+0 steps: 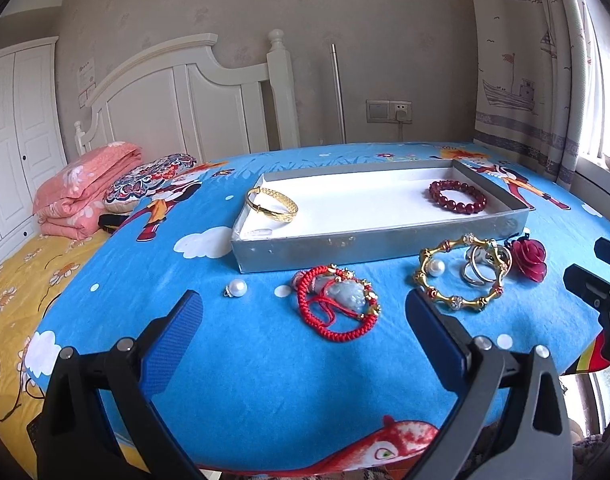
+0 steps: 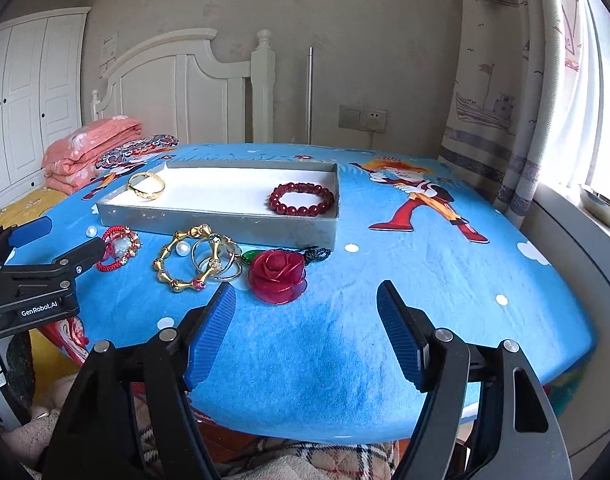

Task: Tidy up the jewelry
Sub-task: 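Grasp the red fabric rose with the right tool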

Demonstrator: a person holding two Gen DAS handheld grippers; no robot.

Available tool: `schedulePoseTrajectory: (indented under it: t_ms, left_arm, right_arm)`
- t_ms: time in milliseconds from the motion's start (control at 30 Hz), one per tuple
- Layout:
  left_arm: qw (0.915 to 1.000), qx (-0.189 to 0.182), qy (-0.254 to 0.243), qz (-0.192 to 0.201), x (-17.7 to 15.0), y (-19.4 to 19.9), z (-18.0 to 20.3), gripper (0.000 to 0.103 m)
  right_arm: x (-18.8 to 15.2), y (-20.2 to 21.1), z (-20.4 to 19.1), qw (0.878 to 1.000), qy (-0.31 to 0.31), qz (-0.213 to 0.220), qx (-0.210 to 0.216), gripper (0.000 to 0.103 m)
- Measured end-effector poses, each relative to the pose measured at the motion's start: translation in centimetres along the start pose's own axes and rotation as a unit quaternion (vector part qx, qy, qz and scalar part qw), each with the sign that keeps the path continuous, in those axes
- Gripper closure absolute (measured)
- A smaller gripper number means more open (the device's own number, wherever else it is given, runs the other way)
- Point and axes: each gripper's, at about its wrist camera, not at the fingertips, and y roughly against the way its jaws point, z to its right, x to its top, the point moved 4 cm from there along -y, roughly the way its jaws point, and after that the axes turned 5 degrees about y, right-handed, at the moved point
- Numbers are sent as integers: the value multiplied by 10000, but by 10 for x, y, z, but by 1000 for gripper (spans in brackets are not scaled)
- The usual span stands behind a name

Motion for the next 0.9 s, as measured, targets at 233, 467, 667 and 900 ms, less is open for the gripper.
schedulePoseTrajectory:
  t_ms: [233,467,667,900]
  left_arm:
    - [10000,-44,-10,-76,-2,-5,-1,5]
    - [10000,-75,-12,2,-2,-4,-2,5]
    - [9998,-155,-51,82,-2,-1,-1,5]
    - [9992,-309,-195,143,-3,3,10,5]
  right_arm:
    - [2,-17,-9,9996,232,-143,-4,34]
    - [6,-40,-17,9989,380,-267,19,34]
    - [7,-55,-16,9988,326,-354,43,34]
    - [9,-58,-16,9989,346,-326,47,64]
